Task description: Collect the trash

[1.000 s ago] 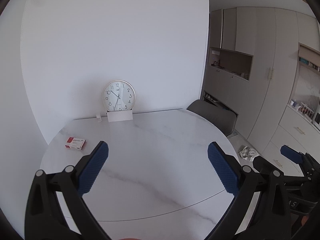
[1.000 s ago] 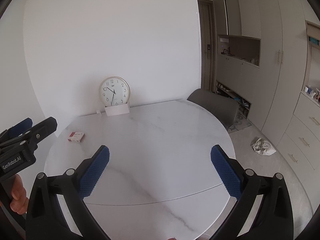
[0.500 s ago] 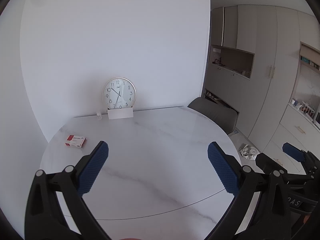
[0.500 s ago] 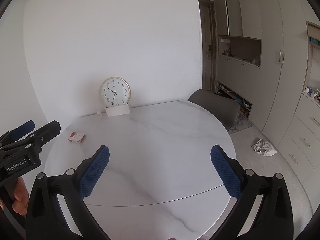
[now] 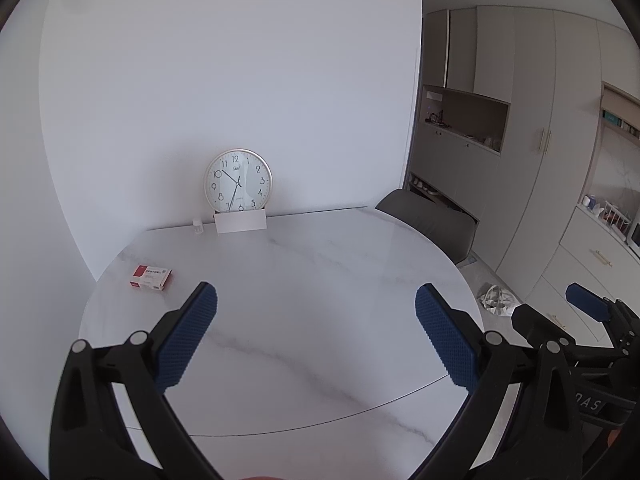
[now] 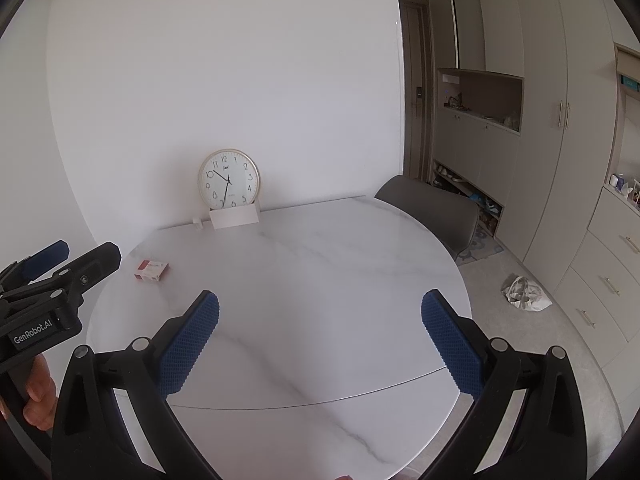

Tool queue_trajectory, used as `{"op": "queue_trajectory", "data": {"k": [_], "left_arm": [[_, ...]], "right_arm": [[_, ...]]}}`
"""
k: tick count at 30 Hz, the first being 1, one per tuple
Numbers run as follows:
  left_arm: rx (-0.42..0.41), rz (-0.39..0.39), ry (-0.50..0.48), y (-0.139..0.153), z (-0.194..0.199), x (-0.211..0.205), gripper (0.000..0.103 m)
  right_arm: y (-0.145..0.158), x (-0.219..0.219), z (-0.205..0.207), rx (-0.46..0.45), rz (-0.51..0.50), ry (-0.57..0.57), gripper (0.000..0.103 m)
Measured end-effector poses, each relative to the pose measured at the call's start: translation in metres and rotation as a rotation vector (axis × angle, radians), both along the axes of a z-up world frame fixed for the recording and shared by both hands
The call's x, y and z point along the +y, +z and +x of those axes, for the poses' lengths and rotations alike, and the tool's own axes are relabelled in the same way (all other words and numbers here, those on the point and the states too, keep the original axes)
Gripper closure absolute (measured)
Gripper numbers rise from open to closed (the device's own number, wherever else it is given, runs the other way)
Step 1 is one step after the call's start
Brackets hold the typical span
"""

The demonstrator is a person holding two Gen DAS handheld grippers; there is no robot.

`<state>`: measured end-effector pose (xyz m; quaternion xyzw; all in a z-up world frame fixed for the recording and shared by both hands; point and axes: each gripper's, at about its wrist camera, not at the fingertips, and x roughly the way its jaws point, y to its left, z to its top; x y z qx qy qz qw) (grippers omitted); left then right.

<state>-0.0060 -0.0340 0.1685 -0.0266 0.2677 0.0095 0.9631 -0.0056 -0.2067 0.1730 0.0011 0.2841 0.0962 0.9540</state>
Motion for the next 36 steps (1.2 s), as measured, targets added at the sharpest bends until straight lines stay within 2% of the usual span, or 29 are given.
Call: {"op": "queue_trajectory", "data": {"k": [36], "left_arm": [[0.058,-0.024,0.000,-0.019,0.013,0.009,0.008]], "right_arm": [[-0.014,0.004,0.005,0.050,-0.027,0.001,0.002]]}}
